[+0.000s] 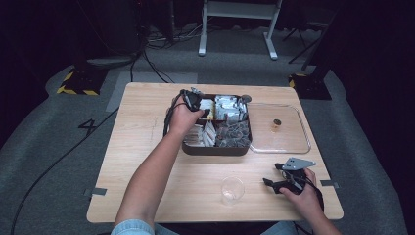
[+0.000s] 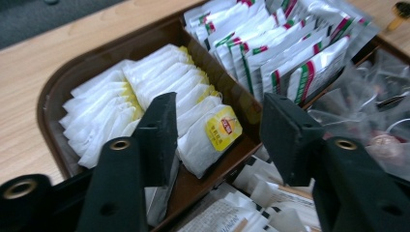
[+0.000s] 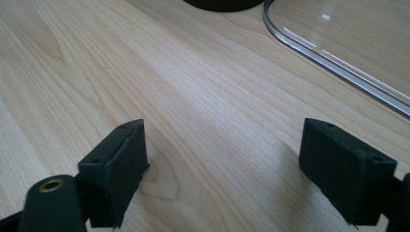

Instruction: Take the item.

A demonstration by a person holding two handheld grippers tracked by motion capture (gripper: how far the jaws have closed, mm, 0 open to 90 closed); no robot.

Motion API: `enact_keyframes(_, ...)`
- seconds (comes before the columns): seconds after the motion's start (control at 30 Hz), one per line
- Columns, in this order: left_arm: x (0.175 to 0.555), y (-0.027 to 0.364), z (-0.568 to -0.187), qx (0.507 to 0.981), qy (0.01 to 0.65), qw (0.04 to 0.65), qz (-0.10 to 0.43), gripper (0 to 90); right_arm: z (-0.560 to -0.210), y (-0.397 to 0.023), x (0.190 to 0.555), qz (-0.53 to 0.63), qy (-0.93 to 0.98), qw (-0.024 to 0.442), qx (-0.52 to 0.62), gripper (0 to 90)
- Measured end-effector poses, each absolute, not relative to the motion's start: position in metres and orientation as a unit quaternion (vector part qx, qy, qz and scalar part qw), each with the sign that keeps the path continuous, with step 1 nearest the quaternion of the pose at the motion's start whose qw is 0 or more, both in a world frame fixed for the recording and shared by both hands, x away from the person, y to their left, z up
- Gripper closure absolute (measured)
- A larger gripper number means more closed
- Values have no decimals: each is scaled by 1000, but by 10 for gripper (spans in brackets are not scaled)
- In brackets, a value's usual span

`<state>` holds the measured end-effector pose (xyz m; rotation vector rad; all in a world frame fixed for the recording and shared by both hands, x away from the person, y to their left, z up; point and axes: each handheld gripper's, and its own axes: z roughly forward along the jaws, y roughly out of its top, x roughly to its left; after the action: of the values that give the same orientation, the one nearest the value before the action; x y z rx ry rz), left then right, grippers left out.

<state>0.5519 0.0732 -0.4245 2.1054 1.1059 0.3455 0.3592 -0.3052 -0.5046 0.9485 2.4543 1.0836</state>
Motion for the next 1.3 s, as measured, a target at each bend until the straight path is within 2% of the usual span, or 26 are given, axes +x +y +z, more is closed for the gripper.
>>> enact_keyframes(0.23,565,71,-441,823,444,337,112,598,-505,-305,359,377,853,147,330,178)
enact_keyframes(0.37,571,69,-445,838,433,312,114,610,-505,-305,359,377,853,147,329,178)
enact_keyframes(0.93,585,61,-445,851,430,279,116,613,-505,-304,360,379,855,144,323,178)
enact_keyframes(1.17,584,54,-445,856,426,274,98,677,-505,-304,360,378,857,144,320,178)
enact_keyframes(1.3,584,52,-447,858,427,270,96,673,-505,-304,360,378,857,144,320,178)
